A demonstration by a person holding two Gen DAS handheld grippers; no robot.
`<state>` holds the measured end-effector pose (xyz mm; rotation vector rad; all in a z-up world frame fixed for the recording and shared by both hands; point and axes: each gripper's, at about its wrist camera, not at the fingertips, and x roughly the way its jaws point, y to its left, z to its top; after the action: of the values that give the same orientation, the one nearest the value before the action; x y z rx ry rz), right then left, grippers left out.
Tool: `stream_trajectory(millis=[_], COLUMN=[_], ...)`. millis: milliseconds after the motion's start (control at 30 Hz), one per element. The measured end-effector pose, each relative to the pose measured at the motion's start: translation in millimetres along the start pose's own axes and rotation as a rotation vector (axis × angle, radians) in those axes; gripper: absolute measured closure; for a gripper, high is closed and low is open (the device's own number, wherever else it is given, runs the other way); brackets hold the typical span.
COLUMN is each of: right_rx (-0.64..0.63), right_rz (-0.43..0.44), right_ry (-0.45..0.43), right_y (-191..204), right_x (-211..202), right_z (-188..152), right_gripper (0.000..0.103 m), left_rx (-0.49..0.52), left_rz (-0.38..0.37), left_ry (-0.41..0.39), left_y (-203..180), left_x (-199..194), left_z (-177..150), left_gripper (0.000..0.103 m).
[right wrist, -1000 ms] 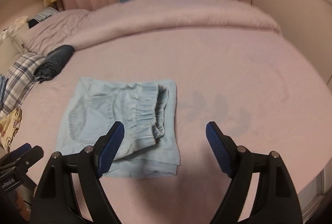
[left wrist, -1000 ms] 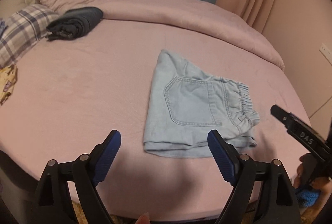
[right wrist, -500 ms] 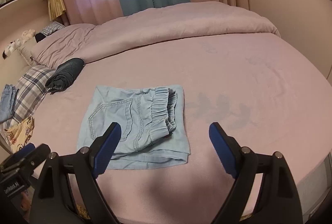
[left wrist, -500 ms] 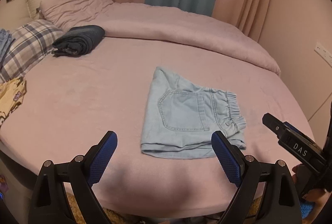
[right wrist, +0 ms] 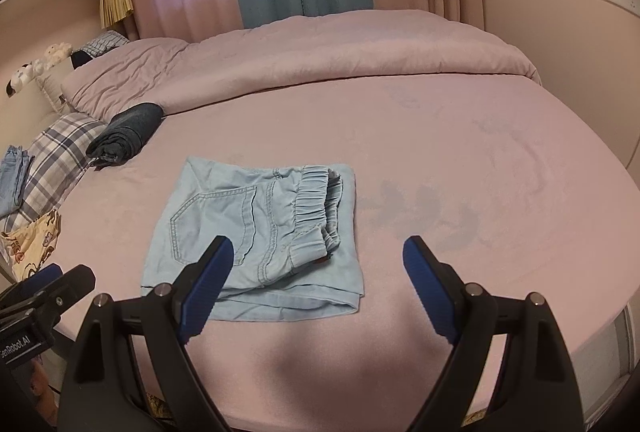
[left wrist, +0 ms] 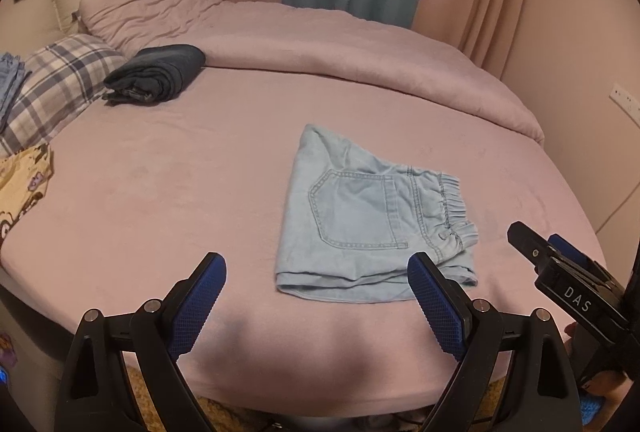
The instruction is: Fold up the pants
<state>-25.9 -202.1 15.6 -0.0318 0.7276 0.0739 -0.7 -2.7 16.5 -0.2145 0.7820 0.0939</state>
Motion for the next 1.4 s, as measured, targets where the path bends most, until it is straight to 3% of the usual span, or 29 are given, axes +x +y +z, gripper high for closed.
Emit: stream_trajectory(millis=[1400], right_rx=[-0.036], right_rz=[-0.014], right_ry=[0.022], right_y=[8.6], right_x=[5.8], right_z=[-4.8], right_gripper=[0.015], left_rx=[-0.018], left_rz=[0.008], left_ry=[0.030], left_y=[-2.4], left_x=[2.0], left_z=[-5.5], left_gripper=[0.011])
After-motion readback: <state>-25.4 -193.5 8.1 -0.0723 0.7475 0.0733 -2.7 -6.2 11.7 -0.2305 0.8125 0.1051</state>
